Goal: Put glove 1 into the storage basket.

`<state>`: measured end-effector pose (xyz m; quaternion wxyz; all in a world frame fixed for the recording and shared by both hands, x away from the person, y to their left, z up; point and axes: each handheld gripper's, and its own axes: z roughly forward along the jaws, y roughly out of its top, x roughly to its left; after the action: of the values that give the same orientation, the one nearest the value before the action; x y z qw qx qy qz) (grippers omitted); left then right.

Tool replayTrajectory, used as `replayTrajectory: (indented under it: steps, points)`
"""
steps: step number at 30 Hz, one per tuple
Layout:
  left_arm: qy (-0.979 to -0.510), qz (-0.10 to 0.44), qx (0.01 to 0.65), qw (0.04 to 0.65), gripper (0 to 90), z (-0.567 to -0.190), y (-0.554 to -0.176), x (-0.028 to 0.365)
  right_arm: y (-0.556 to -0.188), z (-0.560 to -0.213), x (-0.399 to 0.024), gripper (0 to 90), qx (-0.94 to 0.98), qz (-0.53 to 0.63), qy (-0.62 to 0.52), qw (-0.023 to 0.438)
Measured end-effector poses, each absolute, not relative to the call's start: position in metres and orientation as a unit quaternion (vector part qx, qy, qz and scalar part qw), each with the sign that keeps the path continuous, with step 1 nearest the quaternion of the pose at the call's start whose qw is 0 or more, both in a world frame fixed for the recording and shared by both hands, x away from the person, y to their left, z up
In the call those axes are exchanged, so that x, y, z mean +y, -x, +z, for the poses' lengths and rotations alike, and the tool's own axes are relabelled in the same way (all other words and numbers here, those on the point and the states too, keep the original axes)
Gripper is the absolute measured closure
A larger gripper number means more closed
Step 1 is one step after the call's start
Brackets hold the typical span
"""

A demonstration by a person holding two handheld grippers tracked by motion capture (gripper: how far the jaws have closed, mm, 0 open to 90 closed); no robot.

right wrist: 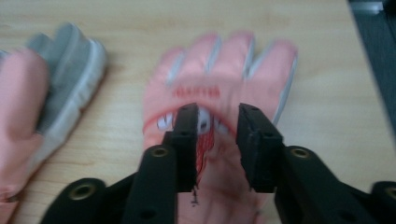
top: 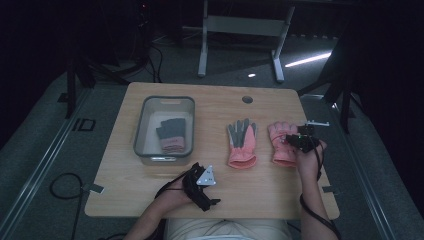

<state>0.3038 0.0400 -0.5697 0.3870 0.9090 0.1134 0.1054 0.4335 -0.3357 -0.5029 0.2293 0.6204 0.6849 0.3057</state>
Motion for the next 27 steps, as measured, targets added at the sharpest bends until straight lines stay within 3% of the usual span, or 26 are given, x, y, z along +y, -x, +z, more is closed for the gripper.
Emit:
replayTrajectory:
  steps: [7,17,27]
  points:
    - [-0.908,0.106,0.112,0.39,0.0,-0.57,-0.303,0.04,-0.438,-0.492,-0.343,58.3,0.744,0.289,-0.558,0.227]
    - [-0.907,0.101,0.107,0.395,0.0,-0.57,-0.303,0.042,-0.44,-0.519,-0.337,54.7,0.75,0.277,-0.562,0.212]
    - [-0.905,0.1,0.105,0.399,0.0,-0.571,-0.303,0.043,-0.441,-0.528,-0.331,80.4,0.752,0.267,-0.56,0.223]
